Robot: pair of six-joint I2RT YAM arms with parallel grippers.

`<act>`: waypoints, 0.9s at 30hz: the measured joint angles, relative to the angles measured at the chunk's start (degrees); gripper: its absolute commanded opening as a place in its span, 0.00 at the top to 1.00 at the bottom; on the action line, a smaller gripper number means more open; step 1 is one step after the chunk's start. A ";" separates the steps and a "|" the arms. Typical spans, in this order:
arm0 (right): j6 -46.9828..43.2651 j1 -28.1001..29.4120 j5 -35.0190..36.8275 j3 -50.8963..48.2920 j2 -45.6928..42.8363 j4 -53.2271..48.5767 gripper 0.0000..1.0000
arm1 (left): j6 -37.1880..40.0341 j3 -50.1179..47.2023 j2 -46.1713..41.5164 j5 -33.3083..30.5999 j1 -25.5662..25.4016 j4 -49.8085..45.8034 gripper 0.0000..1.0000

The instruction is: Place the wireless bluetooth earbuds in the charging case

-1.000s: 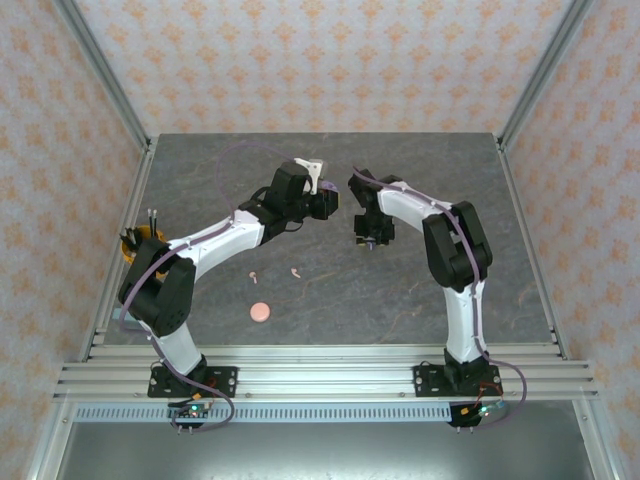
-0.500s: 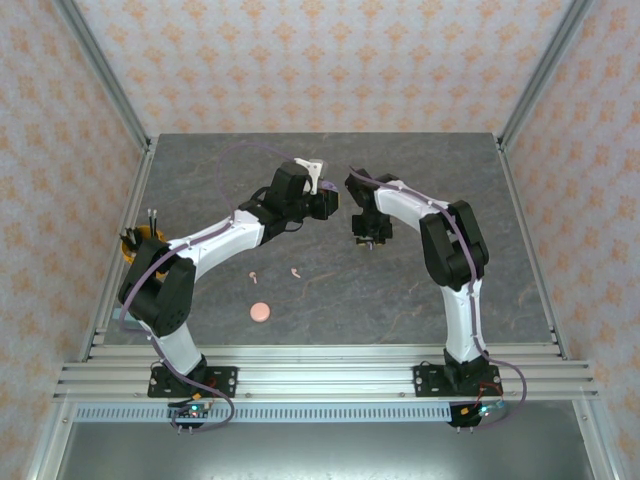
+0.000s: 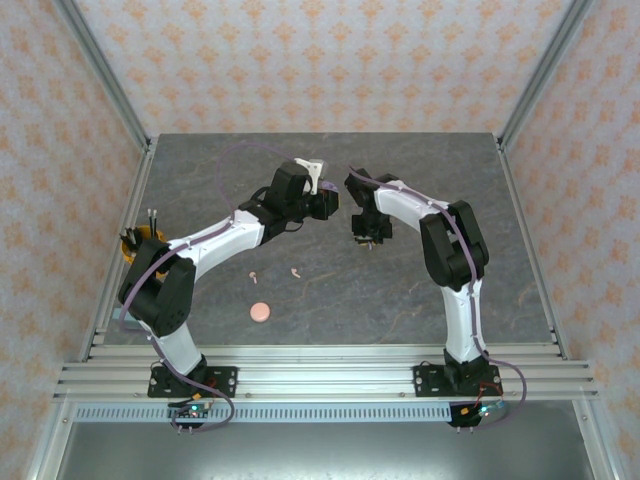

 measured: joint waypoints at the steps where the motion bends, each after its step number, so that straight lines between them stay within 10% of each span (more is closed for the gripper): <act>1: 0.00 0.00 0.02 0.00 0.00 -0.02 0.84 | 0.02 0.00 0.00 0.02 0.00 0.00 1.00; 27: 1.46 -0.50 2.60 -7.39 -5.90 5.68 0.87 | 1.53 -0.59 0.00 1.09 0.00 0.04 1.00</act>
